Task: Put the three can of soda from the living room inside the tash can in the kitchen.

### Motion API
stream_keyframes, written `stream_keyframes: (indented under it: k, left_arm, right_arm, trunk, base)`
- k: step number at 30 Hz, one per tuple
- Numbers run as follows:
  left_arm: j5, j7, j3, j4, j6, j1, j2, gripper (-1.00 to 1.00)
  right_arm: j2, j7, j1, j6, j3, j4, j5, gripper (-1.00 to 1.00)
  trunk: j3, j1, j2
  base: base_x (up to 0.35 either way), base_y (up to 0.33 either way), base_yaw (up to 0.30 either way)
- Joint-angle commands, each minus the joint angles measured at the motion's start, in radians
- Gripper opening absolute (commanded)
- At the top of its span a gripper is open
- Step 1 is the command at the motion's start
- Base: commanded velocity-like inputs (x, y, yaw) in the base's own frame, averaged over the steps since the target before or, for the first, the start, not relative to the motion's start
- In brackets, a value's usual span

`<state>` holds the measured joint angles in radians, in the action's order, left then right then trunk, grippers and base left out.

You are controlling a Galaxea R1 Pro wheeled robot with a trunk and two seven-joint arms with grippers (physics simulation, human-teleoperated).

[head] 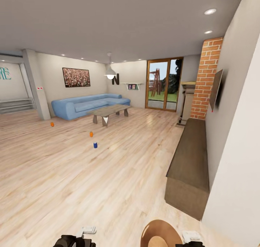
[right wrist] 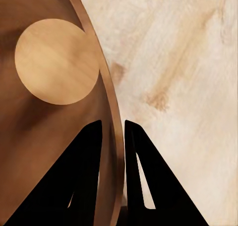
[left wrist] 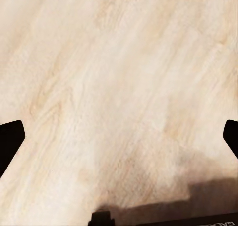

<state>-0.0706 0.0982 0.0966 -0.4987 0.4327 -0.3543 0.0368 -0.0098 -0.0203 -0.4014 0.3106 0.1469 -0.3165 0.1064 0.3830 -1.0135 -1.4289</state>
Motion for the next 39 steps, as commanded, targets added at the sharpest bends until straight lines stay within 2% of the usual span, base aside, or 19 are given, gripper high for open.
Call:
stream_keyframes:
  k: [1,19,39]
  left_arm:
    - [0.000,0.000,0.000,0.000,0.000,0.000,0.000,1.00]
    - [0.000,0.000,0.000,0.000,-0.010,0.000,0.000,1.00]
    - [0.001,0.000,0.002,0.000,-0.023,0.000,0.000,1.00]
  right_arm:
    - [0.000,0.005,0.000,0.000,0.002,-0.001,-0.005,-1.00]
    - [-0.001,0.007,0.000,0.000,0.002,-0.001,-0.005,-1.00]
    - [0.000,0.012,0.000,-0.004,0.002,-0.001,-0.005,-1.00]
  trunk:
    - [0.000,0.000,0.000]
    - [0.013,0.000,0.000]
    - [0.014,0.000,0.000]
  base:
    - [0.343,0.165,0.033]
    - [0.341,0.174,0.168]
    - [0.340,0.173,0.014]
